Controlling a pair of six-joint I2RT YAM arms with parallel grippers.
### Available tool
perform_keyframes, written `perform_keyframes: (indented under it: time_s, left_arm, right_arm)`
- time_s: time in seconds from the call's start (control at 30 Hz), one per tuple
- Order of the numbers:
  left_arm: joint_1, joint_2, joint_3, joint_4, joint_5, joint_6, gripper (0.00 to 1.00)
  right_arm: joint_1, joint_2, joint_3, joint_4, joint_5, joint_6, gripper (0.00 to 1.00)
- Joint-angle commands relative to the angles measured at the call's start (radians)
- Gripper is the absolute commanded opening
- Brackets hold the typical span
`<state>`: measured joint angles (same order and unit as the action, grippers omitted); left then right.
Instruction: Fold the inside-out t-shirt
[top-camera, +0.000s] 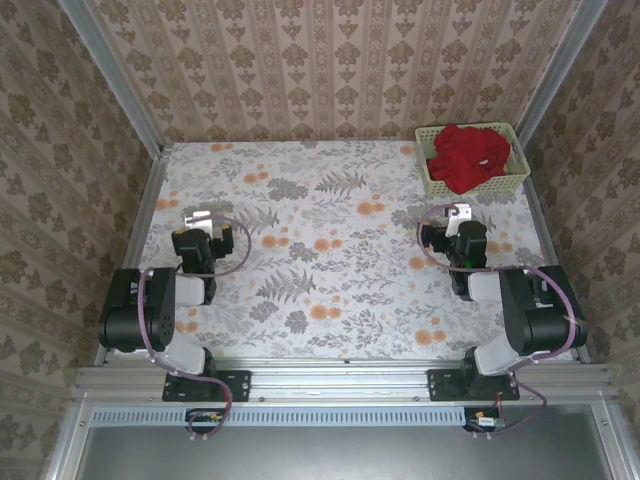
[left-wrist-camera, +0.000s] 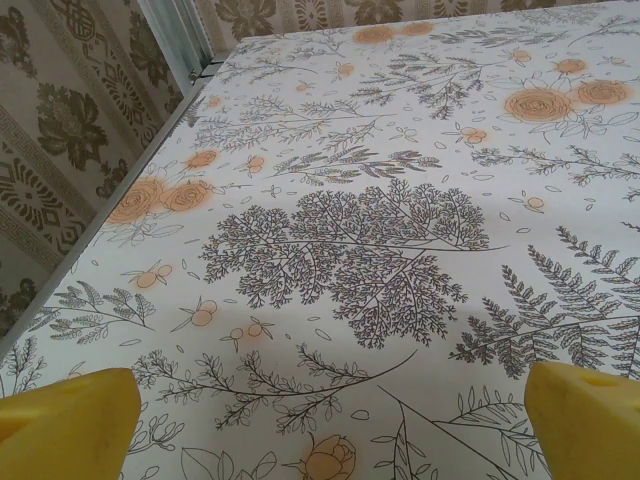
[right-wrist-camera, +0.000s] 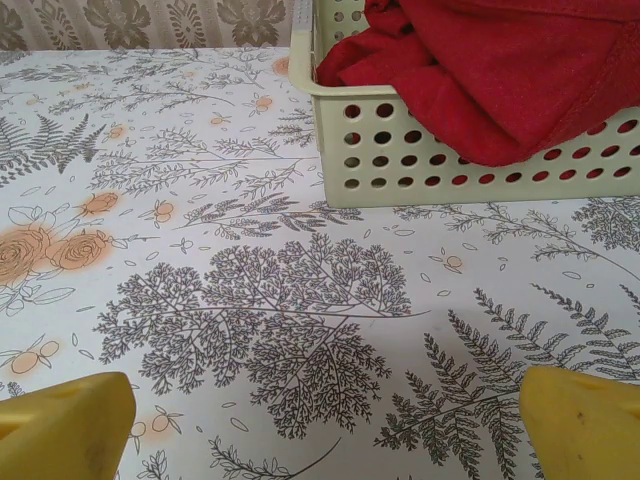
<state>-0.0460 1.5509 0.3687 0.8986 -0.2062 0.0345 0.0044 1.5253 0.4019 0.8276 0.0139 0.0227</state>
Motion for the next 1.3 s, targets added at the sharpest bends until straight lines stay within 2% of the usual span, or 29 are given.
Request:
perform_keyframes:
  time_s: [0.0, 1.27]
  left_arm:
    - [-0.005, -0.005, 0.009, 0.029, -0.008, -0.004, 1.0]
    - [-0.01, -0.013, -0.003, 0.054, -0.026, 0.0, 1.0]
  right_arm:
    - [-0.004, 0.004, 0.01, 0.018, -0.008, 0.013, 1.0]
    - [-0.004, -0.007, 0.0, 0.034, -0.03, 0.001, 1.0]
